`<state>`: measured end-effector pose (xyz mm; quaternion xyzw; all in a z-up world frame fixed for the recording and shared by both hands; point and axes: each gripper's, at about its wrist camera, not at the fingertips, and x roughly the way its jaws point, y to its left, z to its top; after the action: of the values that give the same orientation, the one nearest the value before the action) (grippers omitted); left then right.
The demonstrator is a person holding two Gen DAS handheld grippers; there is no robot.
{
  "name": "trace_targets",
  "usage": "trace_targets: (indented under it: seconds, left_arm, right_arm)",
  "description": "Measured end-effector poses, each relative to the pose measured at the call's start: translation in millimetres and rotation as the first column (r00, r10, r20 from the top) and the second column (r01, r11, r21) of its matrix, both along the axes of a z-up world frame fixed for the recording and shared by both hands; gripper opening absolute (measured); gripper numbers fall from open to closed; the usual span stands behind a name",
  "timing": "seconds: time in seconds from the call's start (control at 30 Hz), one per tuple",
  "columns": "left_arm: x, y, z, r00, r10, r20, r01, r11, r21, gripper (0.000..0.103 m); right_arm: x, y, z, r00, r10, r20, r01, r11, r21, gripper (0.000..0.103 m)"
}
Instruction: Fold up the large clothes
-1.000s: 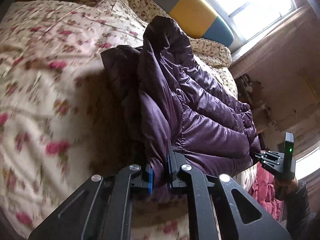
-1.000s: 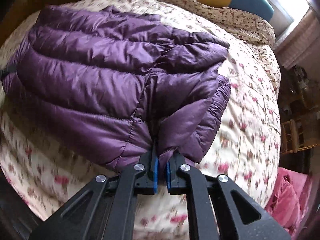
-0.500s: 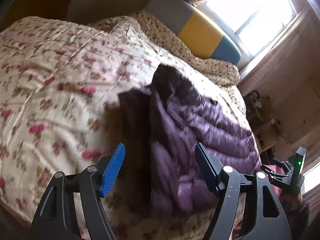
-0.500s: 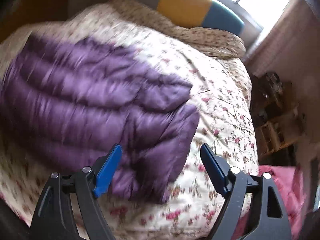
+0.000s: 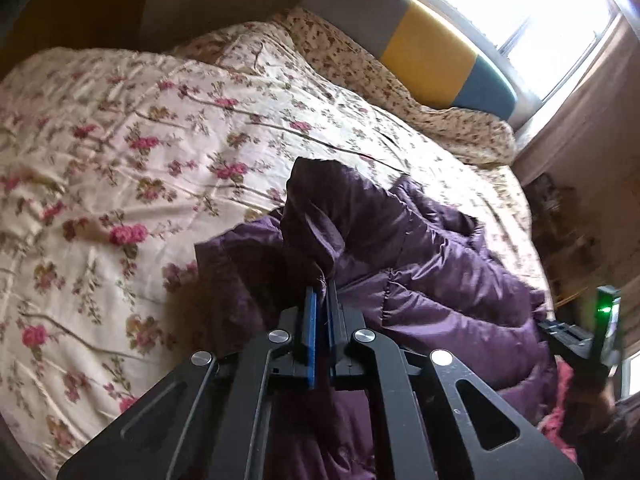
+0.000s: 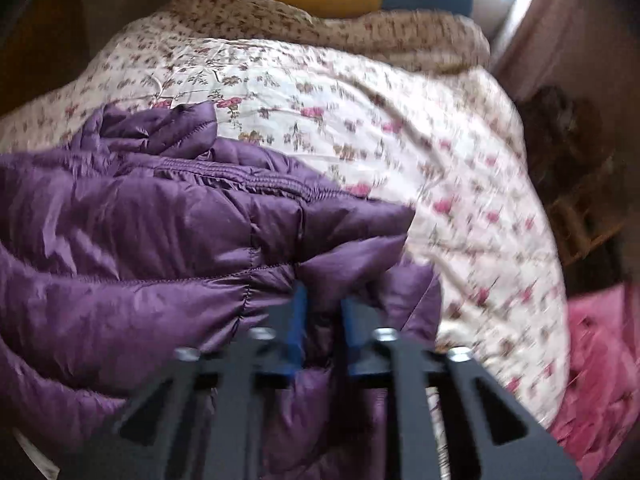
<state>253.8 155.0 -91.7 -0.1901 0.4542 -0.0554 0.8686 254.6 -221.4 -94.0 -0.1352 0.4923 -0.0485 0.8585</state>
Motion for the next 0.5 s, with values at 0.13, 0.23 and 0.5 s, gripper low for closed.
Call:
trace_targets:
  seconds: [0.13, 0.23, 0.5]
  left_arm:
    - [4, -14, 5, 0.999, 0.003, 0.041, -0.009, 0.990, 0.139, 0.004]
    - [6, -23, 5, 0.998, 0.015, 0.068, -0.030, 0.973, 0.227, 0.004]
    - [16, -34, -15, 0.994, 0.040, 0.103, -0.070, 0.946, 0.315, 0.004]
  right_arm:
    - [-4, 21, 6, 0.991, 0.042, 0.126, -0.014, 0.976, -0.216, 0.004]
    - [-3, 28, -2, 0.985, 0.055, 0.165, -0.002, 0.953, -0.303, 0.004]
    - [22, 12, -41, 0.989, -0.055, 0.134, 0.086, 0.968, -0.235, 0.005]
